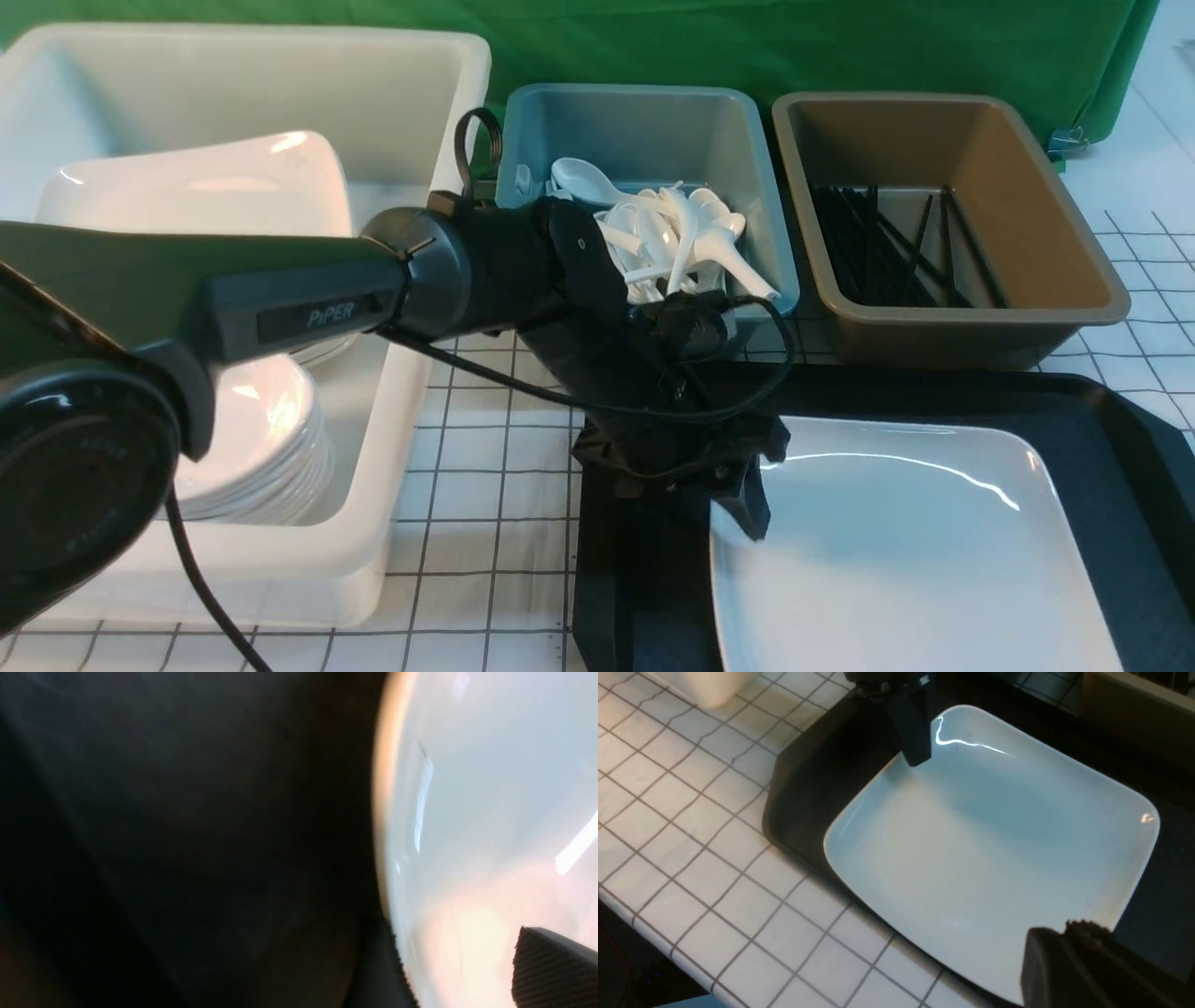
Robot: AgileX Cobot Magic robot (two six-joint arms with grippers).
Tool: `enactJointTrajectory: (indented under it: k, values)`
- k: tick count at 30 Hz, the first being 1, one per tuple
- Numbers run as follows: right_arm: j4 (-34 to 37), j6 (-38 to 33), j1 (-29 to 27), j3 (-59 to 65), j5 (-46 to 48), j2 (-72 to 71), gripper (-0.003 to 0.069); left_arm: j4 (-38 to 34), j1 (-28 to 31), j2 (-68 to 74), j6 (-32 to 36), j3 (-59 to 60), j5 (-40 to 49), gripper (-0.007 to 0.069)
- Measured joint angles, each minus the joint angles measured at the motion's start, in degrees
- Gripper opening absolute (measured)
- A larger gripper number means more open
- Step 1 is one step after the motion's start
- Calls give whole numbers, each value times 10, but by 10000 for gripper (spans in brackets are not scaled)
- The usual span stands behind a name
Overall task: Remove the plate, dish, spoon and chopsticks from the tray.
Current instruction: Use the left arm to grab a plate from the dinner plate
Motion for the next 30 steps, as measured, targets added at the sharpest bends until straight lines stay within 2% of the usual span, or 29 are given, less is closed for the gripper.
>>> enactJointTrajectory:
  k: [6,9,17,26,30]
  values:
    - [0,0,0,0,0,0,104,0,1,0,29,0,127,375]
    - [0,-1,0,0,0,0,105,9,1,-1,31,0,154,375]
    - [0,-1,0,0,0,0,118,25,-8,-1,-20,5,158,375]
    - [0,-2,0,0,0,0,127,60,-72,-2,-44,6,158,375]
    - [0,-2,0,0,0,0,134,63,-107,-2,-49,7,88,375]
